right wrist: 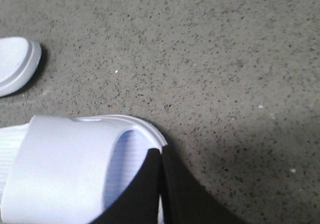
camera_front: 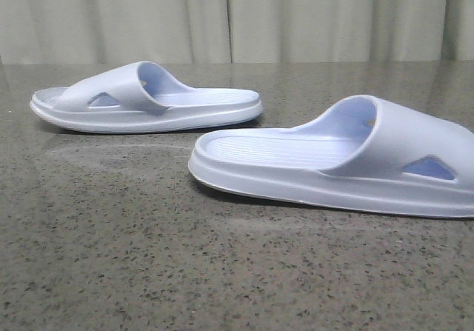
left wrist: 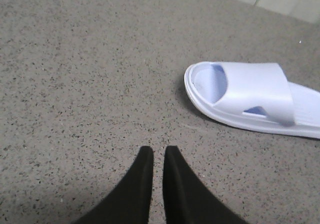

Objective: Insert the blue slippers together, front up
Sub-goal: 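Grasp the heel of the nearer slipper with the right gripper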

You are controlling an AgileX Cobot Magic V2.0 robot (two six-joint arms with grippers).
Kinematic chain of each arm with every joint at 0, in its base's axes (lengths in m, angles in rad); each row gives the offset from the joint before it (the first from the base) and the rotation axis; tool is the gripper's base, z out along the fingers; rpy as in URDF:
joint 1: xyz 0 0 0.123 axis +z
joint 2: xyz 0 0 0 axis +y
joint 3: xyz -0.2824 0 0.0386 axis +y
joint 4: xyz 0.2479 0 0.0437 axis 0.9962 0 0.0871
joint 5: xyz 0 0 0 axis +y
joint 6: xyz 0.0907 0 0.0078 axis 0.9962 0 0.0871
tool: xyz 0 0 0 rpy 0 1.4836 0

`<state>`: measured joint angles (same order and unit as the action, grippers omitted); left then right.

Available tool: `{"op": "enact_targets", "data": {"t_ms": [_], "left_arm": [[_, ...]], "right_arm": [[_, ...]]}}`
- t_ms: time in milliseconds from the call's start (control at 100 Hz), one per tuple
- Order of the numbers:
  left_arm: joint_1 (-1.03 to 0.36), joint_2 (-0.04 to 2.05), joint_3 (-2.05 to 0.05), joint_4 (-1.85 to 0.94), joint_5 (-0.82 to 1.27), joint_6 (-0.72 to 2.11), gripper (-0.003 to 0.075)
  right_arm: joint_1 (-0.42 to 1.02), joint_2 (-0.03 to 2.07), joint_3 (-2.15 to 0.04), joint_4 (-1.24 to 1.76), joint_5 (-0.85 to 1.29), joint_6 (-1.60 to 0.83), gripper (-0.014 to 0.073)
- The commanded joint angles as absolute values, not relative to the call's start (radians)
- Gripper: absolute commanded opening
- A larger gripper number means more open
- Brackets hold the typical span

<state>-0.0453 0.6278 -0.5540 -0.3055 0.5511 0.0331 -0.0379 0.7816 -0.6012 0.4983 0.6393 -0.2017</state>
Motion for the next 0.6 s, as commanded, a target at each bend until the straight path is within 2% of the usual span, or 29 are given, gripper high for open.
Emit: {"op": "enact_targets", "data": {"t_ms": [0, 70, 140, 240, 310, 390, 450, 590], "left_arm": [[-0.052, 0.676, -0.617, -0.359, 0.531, 0.100, 0.0017], [-0.052, 0.704, -0.628, -0.464, 0.543, 0.198, 0.0031], [-0.052, 0.732, -0.630, -0.591, 0.552, 0.307, 0.0078], [-0.052, 0.781, -0.630, -0.723, 0.576, 0.427, 0.0194], [-0.052, 0.813, -0.630, -0.778, 0.599, 0.470, 0.0283], [-0.052, 0.851, -0.630, -0.816, 0.619, 0.505, 0.0371], [-0.052, 0.869, -0.630, -0.835, 0.632, 0.521, 0.0404], [-0.052, 0.886, -0.630, -0.907, 0.657, 0.583, 0.0410]], "right_arm": [[-0.036, 0.796, -0.666, 0.504, 0.674, -0.255, -0.0069], [-0.036, 0.796, -0.672, 0.510, 0.702, -0.265, -0.0015], [-0.036, 0.796, -0.672, 0.519, 0.729, -0.280, 0.0087], [-0.036, 0.798, -0.672, 0.519, 0.749, -0.283, 0.0283], [-0.036, 0.805, -0.672, 0.519, 0.766, -0.283, 0.0369], [-0.036, 0.823, -0.672, 0.515, 0.774, -0.287, 0.0376], [-0.038, 0.839, -0.672, 0.511, 0.771, -0.296, 0.0372], [-0.038, 0.890, -0.672, 0.511, 0.769, -0.304, 0.0372]]}}
